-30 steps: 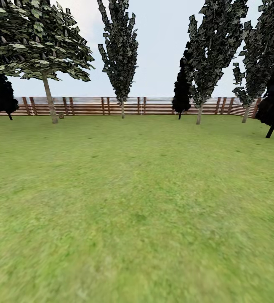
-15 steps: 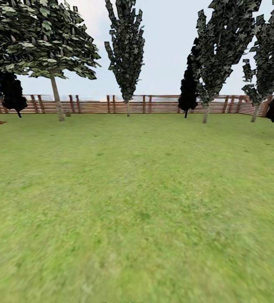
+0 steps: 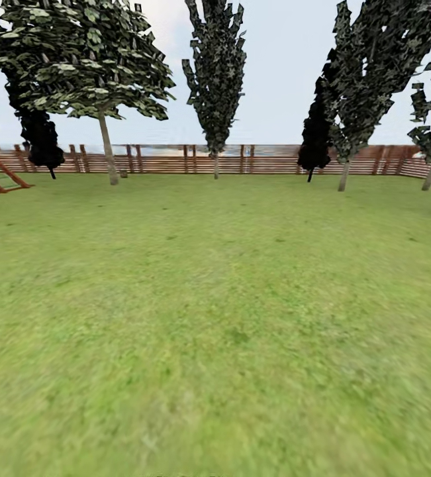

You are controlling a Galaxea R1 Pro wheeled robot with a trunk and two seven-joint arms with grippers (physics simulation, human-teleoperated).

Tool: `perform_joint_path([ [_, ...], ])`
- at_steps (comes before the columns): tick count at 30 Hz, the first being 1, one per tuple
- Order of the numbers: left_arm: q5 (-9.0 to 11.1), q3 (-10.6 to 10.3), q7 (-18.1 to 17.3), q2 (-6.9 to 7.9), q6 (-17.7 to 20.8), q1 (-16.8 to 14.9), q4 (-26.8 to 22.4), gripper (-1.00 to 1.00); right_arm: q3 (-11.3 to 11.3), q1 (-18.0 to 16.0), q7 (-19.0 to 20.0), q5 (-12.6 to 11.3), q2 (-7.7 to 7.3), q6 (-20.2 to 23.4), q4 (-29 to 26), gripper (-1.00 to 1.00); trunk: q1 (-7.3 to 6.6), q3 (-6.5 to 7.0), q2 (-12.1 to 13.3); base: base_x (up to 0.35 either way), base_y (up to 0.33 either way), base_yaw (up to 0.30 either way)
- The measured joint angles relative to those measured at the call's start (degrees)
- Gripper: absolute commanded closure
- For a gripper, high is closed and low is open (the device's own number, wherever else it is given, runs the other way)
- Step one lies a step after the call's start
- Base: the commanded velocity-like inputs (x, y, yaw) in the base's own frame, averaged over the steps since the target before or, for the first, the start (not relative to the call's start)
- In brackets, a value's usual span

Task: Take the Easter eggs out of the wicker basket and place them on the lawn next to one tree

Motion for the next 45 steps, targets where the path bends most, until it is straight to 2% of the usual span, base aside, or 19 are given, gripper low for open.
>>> perform_joint_path([
  [15, 0.0, 0.0, 0.0, 0.0, 0.0, 0.0, 0.0, -1.0, 0.0, 0.0, -0.2, 0.0, -0.46, 0.4, -0.2, -1.0, 0.0, -1.18, 0.0, 0.0, 0.0, 0.173],
  [45, 0.0, 0.1, 0.1, 0.0, 0.0, 0.0, 0.0, -1.0, 0.0, 0.0, -0.4, -0.1, -0.32, 0.7, 0.0, -1.0, 0.0, -3.63, 0.0, 0.0, 0.0, 0.156],
])
